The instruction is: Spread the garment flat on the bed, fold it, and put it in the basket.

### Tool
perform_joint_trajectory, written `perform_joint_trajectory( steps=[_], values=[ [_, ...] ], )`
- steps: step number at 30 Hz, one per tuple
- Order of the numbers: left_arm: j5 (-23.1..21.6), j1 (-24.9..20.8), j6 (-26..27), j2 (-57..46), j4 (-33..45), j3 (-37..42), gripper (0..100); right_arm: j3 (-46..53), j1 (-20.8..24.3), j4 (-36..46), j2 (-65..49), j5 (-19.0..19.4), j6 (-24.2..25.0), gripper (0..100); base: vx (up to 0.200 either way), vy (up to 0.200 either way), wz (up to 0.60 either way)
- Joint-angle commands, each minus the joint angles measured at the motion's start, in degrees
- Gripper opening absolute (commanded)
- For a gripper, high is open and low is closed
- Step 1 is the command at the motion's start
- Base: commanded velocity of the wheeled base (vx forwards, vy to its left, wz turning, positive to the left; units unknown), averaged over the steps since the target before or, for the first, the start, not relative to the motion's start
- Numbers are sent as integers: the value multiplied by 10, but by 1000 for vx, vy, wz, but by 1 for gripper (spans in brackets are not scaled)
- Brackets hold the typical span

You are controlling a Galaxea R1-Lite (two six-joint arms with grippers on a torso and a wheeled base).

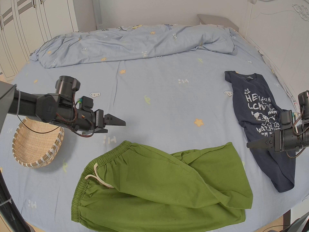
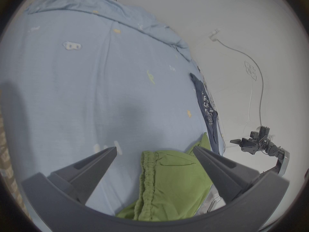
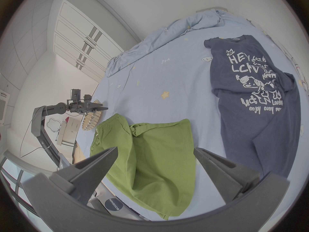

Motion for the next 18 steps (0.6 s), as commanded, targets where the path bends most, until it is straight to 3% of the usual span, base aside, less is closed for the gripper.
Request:
perform_joint_trajectory(
  steps=[1, 5, 12, 18],
  values=[
    [1, -23, 1, 62, 4, -23, 100, -2, 10, -1, 19, 0, 0, 100, 0, 0, 0],
    [2, -24, 5, 62, 25, -22, 100, -1, 10, -1, 21, 1, 0, 100, 0, 0, 0],
    [8, -31, 69, 67, 71, -18, 100, 3, 10, -2, 21, 0, 0, 100, 0, 0, 0],
    [25, -37, 69, 72, 71, -18, 100, 3, 10, -2, 21, 0, 1, 100, 0, 0, 0]
  ],
)
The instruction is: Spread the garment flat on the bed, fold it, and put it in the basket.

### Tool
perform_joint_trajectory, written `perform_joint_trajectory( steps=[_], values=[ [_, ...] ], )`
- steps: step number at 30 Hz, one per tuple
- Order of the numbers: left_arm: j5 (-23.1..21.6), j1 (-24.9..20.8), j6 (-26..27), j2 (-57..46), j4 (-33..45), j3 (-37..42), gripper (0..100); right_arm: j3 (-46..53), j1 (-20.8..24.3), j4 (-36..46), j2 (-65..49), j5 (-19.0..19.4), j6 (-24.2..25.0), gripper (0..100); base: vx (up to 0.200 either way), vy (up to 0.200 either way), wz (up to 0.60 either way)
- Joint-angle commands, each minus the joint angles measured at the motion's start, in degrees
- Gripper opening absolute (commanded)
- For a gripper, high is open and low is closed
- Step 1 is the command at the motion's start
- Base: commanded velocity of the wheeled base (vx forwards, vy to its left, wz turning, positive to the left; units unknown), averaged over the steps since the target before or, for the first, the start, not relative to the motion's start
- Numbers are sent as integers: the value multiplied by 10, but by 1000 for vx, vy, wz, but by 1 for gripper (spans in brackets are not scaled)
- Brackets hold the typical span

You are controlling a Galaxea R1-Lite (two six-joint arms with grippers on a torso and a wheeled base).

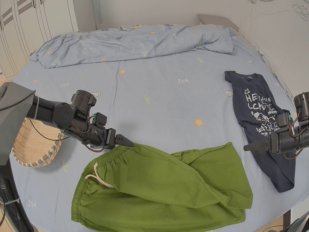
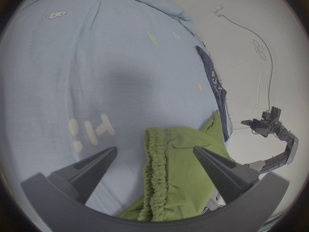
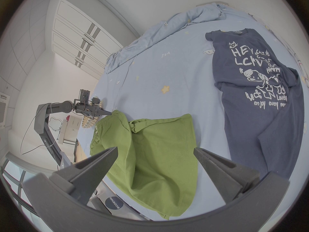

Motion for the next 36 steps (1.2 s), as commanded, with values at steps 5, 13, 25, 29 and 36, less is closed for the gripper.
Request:
perform_joint_trajectory(
  steps=[5, 13, 25, 29, 36],
  values=[
    [30, -16, -5, 8, 1, 2, 0, 1, 0, 0, 5, 0, 0, 100, 0, 0, 0],
    [29, -13, -5, 3, 1, 2, 0, 1, 1, 0, 5, 0, 1, 100, 0, 0, 0],
    [24, 26, -46, -112, -2, 25, 0, 0, 0, -1, 7, 0, 0, 100, 0, 0, 0],
    [16, 53, -52, -145, -5, 43, 0, -1, 0, -1, 8, 1, 0, 100, 0, 0, 0],
    [12, 76, -60, -158, -5, 53, 0, -3, -4, -22, 28, 2, 3, 100, 0, 0, 0]
  ],
)
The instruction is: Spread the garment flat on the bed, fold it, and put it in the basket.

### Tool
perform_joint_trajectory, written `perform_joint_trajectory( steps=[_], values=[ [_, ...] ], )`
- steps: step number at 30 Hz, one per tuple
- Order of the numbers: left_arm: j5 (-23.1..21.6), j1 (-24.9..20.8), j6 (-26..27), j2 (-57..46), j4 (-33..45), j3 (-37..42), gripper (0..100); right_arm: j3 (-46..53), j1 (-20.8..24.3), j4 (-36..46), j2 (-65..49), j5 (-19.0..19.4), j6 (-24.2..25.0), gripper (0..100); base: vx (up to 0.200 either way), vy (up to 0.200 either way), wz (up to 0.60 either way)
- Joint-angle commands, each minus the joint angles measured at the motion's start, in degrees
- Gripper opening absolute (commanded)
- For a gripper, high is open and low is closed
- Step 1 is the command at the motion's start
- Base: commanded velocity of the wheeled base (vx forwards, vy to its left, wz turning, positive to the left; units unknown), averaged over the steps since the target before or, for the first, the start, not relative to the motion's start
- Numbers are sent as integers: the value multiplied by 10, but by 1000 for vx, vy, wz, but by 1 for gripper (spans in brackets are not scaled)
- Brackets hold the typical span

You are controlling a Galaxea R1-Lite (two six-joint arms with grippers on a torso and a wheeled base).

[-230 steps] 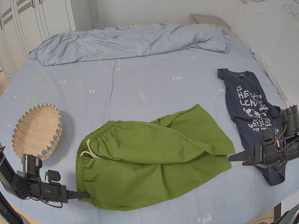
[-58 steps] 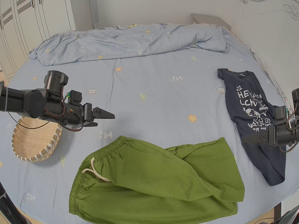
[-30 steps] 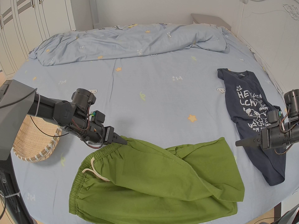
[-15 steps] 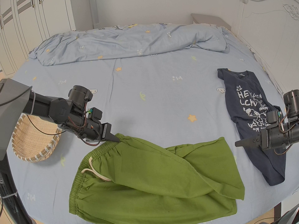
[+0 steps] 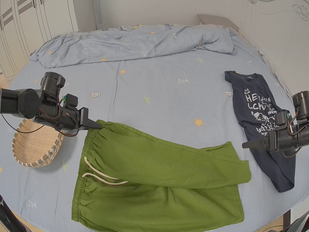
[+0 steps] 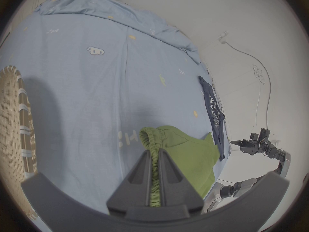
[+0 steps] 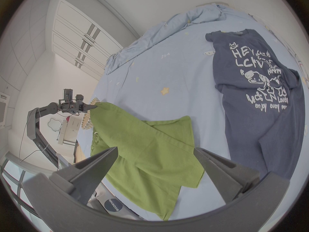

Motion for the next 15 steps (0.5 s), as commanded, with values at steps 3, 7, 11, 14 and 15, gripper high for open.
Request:
perform_joint_trajectory(
  steps=[3, 7, 11, 14, 15],
  values=[
    [0, 1, 3, -15, -1, 15, 0, 14, -13, -7, 25, 0, 0, 100, 0, 0, 0],
    [0, -4, 5, -5, -6, 22, 0, 25, -42, -8, 43, 1, -2, 100, 0, 0, 0],
    [1, -3, 6, 5, -7, 20, 0, 37, -58, -9, 68, 1, -3, 100, 0, 0, 0],
    [1, -1, 6, 8, -15, 21, 0, 41, -65, -13, 92, 3, -3, 100, 0, 0, 0],
    [2, -1, 6, 9, -18, 21, 0, 42, -65, -16, 97, 3, -3, 100, 0, 0, 0]
  ],
)
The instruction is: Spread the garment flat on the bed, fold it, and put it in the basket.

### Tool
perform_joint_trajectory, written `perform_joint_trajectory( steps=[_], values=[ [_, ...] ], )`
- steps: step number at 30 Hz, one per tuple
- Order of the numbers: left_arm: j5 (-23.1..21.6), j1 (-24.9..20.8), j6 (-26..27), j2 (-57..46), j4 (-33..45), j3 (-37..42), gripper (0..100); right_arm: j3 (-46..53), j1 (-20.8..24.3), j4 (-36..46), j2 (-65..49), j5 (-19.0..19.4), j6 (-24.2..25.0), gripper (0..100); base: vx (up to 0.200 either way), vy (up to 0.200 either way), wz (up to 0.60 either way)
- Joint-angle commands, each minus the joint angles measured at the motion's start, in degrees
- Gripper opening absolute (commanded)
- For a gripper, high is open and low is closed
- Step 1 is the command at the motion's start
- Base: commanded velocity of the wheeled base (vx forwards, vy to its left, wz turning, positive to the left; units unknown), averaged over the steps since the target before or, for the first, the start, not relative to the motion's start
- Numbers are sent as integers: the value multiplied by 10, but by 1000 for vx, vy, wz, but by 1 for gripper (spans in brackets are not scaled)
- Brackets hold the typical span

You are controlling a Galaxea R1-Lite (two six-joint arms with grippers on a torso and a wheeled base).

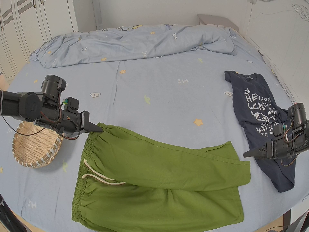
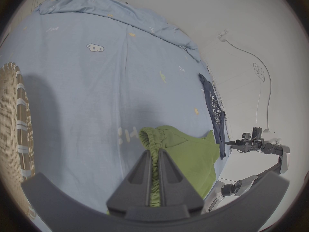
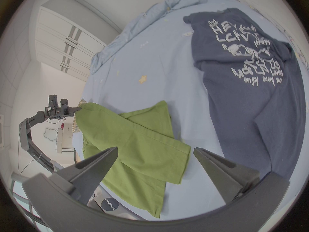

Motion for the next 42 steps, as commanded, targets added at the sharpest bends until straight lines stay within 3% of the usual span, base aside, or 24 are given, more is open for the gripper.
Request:
perform_joint_trajectory(
  steps=[1, 19, 20, 24, 37, 40, 41, 42],
  values=[
    [1, 2, 0, 9, -5, 1, 0, 7, -9, -6, 43, 2, 0, 100, 0, 0, 0],
    [0, 11, -1, 24, -6, -6, 0, 27, -9, -54, 111, 9, -2, 100, 0, 0, 0],
    [0, 11, -1, 24, -6, -6, 0, 27, -9, -56, 110, 10, -2, 0, 0, 0, 0],
    [0, 10, -1, 24, -6, -6, 0, 28, -10, -62, 111, 31, -1, 0, 0, 0, 0],
    [6, 12, 0, 23, -6, -6, 0, 20, -14, -73, 108, 27, -2, 0, 0, 0, 0],
    [17, 14, 1, 21, -9, -5, 0, 5, -12, -88, 106, 14, 0, 0, 0, 0, 0],
    [30, 22, 0, 16, -20, -3, 0, -37, -6, -92, 106, -36, 5, 0, 0, 0, 0],
    [31, 26, 0, 13, -25, -3, 0, -52, -3, -92, 106, -55, 6, 0, 0, 0, 0]
  ],
)
